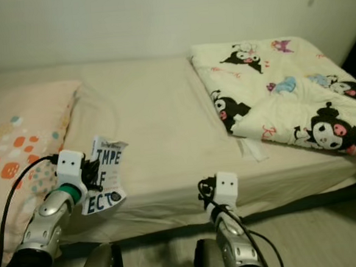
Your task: Clean up the room
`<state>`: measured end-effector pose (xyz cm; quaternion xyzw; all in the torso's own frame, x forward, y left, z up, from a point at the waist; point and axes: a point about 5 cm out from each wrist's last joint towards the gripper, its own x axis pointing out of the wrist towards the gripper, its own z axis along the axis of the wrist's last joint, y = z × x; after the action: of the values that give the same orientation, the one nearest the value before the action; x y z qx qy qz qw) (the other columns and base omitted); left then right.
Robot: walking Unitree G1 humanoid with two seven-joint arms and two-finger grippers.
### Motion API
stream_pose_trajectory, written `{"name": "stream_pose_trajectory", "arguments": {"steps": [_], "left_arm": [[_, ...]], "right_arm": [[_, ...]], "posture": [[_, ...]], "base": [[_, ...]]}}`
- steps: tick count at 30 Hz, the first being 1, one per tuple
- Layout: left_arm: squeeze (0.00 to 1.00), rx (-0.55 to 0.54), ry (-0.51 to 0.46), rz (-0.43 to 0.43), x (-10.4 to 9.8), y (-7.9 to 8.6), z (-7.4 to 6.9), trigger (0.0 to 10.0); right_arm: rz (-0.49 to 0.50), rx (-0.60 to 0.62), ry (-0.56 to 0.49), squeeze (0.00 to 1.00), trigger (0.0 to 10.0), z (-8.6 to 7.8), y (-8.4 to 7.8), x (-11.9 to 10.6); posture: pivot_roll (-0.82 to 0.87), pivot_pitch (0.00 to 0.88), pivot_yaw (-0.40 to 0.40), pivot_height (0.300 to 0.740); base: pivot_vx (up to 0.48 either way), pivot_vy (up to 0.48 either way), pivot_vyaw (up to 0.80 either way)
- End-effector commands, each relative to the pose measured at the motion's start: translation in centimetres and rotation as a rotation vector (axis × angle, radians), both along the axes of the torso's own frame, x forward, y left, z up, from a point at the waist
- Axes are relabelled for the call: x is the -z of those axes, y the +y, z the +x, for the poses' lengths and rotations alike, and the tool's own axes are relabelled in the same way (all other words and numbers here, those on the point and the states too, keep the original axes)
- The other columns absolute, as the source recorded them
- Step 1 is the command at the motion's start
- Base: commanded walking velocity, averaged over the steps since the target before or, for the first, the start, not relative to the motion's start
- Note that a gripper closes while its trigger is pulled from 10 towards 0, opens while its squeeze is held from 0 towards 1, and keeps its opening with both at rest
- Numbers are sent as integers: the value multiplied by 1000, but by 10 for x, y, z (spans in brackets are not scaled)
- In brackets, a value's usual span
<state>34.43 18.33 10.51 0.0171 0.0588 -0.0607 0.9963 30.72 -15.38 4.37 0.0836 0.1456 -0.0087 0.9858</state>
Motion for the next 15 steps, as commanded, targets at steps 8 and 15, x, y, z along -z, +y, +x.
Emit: {"name": "stream_pose_trajectory", "arguments": {"steps": [8, 15], "left_arm": [[0, 92, -97, -107, -50, -1, 28, 10000], [0, 174, -115, -252, -83, -8, 45, 10000]], "right_arm": [[-2, -10, -2, 0, 10000, 2, 0, -4], [-10, -19, 16, 0, 10000, -2, -1, 0]], "posture": [[88, 90, 2, 570], [86, 119, -11, 570]], "base": [[0, 0, 0], [0, 0, 0]]}}
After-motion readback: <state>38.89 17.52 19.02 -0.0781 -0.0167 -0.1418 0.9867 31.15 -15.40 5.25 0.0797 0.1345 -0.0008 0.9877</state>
